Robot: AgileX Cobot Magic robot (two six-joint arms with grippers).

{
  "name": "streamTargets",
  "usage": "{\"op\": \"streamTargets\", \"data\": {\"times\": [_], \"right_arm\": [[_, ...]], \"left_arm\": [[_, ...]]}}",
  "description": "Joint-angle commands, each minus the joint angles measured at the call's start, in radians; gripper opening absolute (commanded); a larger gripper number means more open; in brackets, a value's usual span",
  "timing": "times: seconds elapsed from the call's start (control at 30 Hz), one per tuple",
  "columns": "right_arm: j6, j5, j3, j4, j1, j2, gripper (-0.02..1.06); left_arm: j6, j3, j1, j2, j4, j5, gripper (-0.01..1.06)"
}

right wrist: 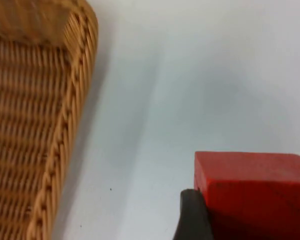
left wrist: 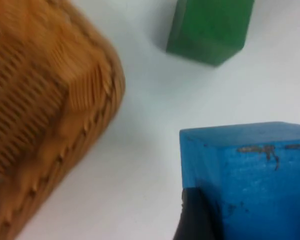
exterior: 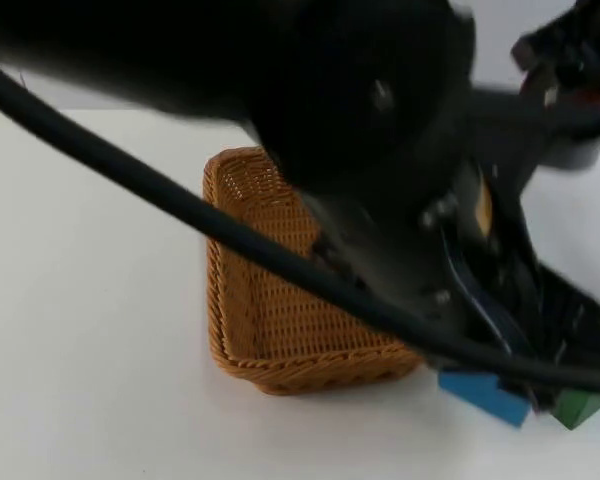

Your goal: Pick up one cube with each hand and place exactly two cubes into the same basket, leaving the remaining cube outside.

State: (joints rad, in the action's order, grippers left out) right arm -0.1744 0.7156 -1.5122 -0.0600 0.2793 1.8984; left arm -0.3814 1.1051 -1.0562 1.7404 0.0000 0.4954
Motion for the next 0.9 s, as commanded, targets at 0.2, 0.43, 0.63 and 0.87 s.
{"op": "streamTargets", "data": {"times": [0.2,0.43,0.63,0.87], "right_arm": [[0.002,0.034,-0.008,-0.003,-0.002,-0.077,0.0],[0.002,0.058,-0.008,-0.003,-0.002,-0.081,0.0],[0.002,0.073,-0.008,-0.003,-0.002,-0.081,0.0],[0.002,0.073,-0.008,-0.011,0.0,-0.081,0.0]], "left_arm": [[0.003,0.0,-0.004,-0.078,0.09,0.041,0.0],[0.003,0.0,-0.004,-0.08,0.11,0.042,0.0],[0.003,0.0,-0.004,-0.08,0.139,0.05,0.0],[0.003,0.0,-0.002,-0.08,0.166,0.05,0.0]]}}
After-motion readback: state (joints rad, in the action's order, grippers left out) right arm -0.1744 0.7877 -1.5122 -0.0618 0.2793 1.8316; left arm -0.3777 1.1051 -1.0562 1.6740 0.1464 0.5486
